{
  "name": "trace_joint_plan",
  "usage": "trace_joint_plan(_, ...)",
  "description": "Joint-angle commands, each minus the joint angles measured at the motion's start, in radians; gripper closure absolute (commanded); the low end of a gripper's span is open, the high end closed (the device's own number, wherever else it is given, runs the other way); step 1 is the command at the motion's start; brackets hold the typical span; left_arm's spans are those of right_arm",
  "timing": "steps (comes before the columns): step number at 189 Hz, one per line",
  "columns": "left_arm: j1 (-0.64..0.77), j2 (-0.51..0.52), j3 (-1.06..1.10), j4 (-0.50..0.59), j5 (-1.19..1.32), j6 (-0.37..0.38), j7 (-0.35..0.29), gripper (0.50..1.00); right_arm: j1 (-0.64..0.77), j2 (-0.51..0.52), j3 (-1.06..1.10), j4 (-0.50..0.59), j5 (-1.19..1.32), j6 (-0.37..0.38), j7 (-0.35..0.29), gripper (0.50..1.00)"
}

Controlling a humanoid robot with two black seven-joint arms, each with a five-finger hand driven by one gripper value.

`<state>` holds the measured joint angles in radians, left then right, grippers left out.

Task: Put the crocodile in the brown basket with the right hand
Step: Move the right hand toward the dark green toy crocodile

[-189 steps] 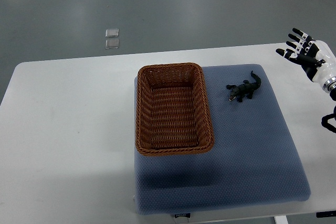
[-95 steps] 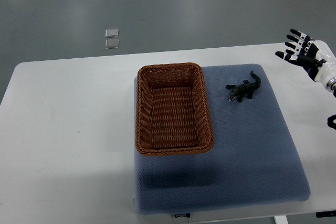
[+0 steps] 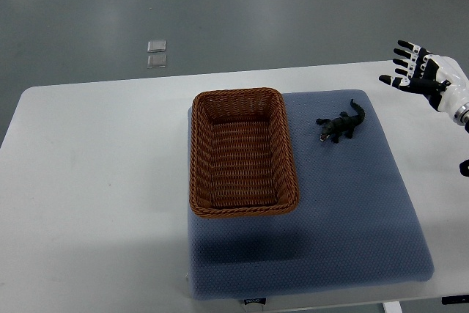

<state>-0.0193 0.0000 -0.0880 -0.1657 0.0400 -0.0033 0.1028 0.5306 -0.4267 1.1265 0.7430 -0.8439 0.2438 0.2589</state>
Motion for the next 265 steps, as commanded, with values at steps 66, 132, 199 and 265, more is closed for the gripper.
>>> trace_joint_plan(66, -0.001, 0.000, 0.001, 0.000, 0.000, 0.000, 0.000, 0.500, -0.001, 0.000, -0.030, 0.026, -0.003, 0.002, 0.000, 0.570)
trace_joint_plan(132, -0.001, 0.000, 0.001, 0.000, 0.000, 0.000, 0.000, 0.500, 0.002, -0.003, -0.059, 0.029, -0.003, 0.002, 0.000, 0.570)
trace_joint_plan(199, -0.001, 0.000, 0.001, 0.000, 0.000, 0.000, 0.000, 0.500, 0.037, -0.056, -0.163, 0.061, -0.052, -0.003, 0.013, 0.572)
trace_joint_plan(265, -0.001, 0.000, -0.001, 0.000, 0.000, 0.000, 0.000, 0.500, 0.103, -0.083, -0.266, 0.111, -0.236, -0.015, 0.022, 0.572)
